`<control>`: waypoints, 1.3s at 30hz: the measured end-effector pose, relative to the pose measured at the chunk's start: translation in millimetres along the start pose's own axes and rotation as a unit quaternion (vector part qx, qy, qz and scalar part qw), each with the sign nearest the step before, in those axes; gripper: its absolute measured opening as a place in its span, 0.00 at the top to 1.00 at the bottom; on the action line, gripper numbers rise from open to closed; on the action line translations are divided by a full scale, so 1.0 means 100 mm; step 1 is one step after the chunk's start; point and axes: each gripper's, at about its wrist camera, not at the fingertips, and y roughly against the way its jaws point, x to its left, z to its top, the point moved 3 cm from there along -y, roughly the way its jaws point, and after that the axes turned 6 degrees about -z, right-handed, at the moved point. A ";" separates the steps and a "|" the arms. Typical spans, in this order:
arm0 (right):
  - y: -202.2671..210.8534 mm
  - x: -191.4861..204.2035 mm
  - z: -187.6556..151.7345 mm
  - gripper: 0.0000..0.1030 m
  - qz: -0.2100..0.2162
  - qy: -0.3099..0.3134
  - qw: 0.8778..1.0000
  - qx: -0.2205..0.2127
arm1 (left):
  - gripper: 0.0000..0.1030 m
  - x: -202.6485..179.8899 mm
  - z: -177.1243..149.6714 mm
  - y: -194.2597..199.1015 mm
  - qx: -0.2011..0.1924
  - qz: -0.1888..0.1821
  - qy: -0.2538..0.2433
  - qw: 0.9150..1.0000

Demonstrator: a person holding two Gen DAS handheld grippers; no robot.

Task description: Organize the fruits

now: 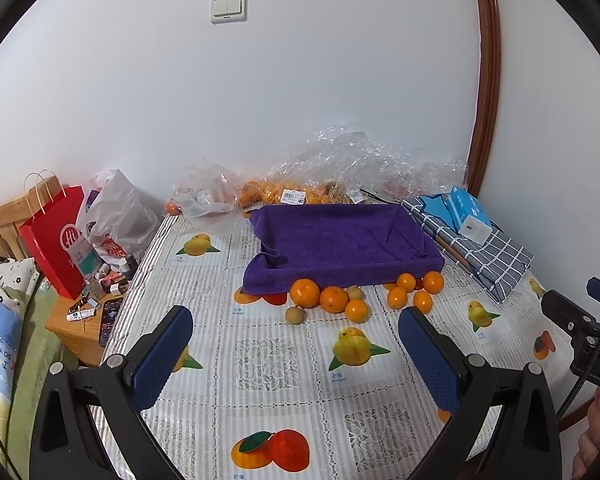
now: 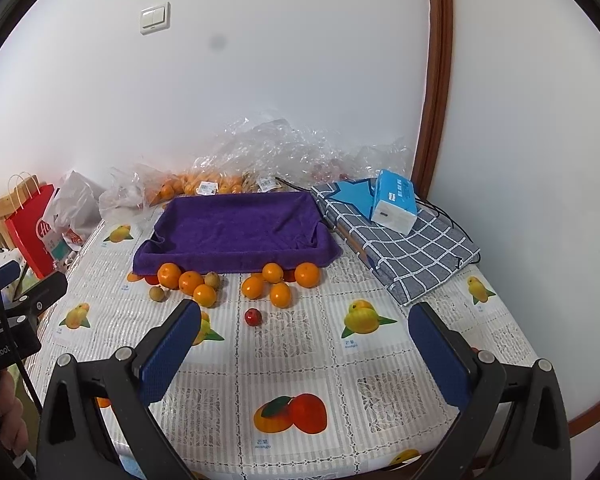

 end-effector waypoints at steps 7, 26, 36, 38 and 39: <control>0.00 0.01 0.00 0.01 0.001 0.001 1.000 -0.001 | 0.00 -0.01 0.01 0.00 0.000 0.000 0.001 1.000; 0.01 0.00 0.00 0.01 0.002 -0.001 1.000 -0.001 | 0.00 -0.04 0.06 0.02 0.002 -0.001 -0.001 1.000; 0.01 -0.01 0.01 0.01 0.003 -0.001 1.000 -0.001 | 0.00 -0.02 0.04 0.02 0.002 -0.002 0.000 1.000; 0.02 0.00 0.00 0.01 0.003 0.001 1.000 0.000 | 0.00 -0.02 0.04 0.02 0.002 -0.002 0.001 1.000; 0.02 0.00 0.00 0.01 0.002 0.003 1.000 -0.001 | 0.00 -0.02 0.04 0.02 0.002 -0.003 0.001 1.000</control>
